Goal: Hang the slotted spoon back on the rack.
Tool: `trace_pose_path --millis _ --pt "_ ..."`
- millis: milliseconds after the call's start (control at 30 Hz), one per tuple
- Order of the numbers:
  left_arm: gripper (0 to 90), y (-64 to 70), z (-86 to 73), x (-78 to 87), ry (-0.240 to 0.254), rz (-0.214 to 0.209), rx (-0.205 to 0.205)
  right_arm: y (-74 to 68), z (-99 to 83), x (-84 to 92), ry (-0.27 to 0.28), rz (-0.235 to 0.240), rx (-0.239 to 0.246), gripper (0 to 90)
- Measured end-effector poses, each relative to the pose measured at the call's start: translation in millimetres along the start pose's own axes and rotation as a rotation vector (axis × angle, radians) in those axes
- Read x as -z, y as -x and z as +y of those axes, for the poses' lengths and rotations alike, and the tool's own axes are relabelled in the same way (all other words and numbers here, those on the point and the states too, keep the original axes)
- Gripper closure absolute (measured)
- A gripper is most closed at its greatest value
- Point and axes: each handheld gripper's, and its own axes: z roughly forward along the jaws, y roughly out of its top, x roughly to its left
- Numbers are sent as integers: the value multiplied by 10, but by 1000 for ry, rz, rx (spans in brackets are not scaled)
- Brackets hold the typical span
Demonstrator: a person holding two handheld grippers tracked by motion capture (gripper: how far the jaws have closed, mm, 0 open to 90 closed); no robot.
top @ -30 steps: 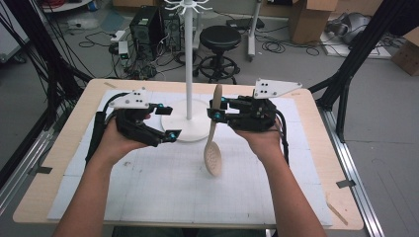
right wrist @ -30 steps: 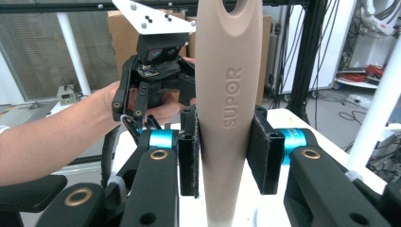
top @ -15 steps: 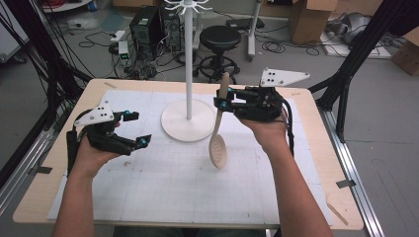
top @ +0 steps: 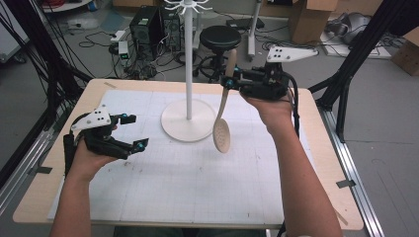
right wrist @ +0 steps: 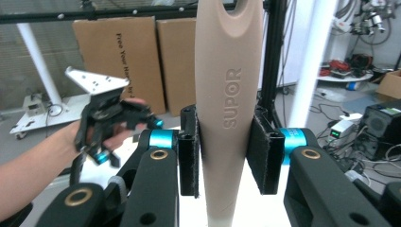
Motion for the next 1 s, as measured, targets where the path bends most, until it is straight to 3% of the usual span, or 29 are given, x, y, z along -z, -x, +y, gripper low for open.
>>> trace_pose_path --millis 333,667,1000 --pt "87 4 -1 16 7 0 5 313 244 -16 3 -37 -32 678" --pt "87 -26 -27 28 6 10 14 450 328 -89 -10 -50 -38 678" --pt "87 6 -35 -24 -2 -14 7 621 443 -234 -42 -78 -48 678"
